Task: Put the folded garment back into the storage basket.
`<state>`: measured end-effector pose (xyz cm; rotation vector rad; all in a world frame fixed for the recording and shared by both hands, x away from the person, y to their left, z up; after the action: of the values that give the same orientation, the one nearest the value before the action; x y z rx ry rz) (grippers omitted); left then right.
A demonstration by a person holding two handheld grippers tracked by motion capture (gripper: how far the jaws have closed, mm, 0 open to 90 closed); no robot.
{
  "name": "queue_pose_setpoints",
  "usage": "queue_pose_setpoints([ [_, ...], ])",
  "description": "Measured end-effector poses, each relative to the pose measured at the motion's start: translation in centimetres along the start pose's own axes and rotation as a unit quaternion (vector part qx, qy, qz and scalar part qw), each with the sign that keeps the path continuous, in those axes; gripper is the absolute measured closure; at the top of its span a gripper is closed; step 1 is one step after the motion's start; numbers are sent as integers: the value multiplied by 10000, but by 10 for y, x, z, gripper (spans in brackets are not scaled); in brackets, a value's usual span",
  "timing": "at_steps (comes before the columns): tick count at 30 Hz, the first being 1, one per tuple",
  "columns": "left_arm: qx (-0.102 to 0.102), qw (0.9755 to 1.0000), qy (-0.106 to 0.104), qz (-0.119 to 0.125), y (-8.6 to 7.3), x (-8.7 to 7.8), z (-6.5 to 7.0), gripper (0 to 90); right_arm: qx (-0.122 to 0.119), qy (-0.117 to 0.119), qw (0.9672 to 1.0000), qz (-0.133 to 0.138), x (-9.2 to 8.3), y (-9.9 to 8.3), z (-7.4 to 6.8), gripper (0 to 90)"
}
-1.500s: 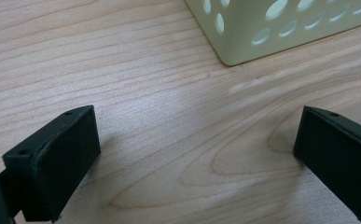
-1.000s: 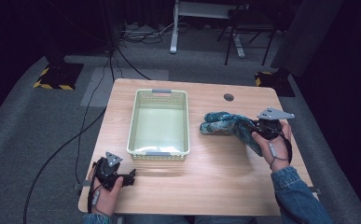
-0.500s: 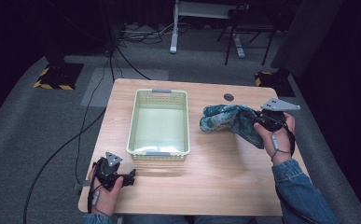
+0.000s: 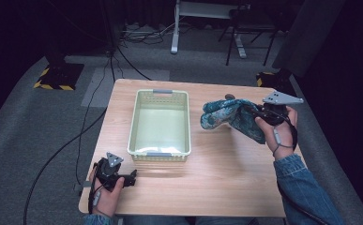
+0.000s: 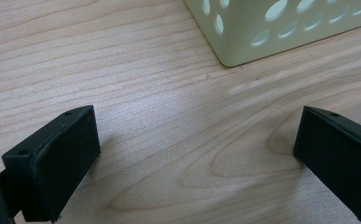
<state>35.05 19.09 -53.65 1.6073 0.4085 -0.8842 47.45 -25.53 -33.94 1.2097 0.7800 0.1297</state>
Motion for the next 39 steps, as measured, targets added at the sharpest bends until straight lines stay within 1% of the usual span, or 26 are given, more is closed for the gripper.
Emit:
queue_pose_setpoints([
  [6, 3, 10000, -4, 0, 0, 0, 0, 1, 33, 31, 10000, 42, 0, 8, 0, 832],
  [13, -9, 10000, -4, 1, 0, 1, 0, 1, 6, 67, 9999, 79, 3, 21, -1, 832],
  [15, -9, 10000, -4, 2, 0, 1, 0, 1, 4, 71, 9999, 83, 4, 22, -2, 831],
  [39, -11, 10000, -4, 0, 1, 1, 1, 1, -115, 167, 9991, 367, 14, 66, -13, 832],
])
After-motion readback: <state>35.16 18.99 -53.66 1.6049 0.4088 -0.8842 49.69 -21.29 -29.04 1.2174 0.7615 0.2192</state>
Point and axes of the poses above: each handheld gripper's, and its own axes: x roughly forward along the jaws, y roughly out of its top, z roughly to its right, the point moved 5 cm from there along x, roughly forward along the jaws, and after that the axes turned 2 degrees about y, right-handed, at the moved point
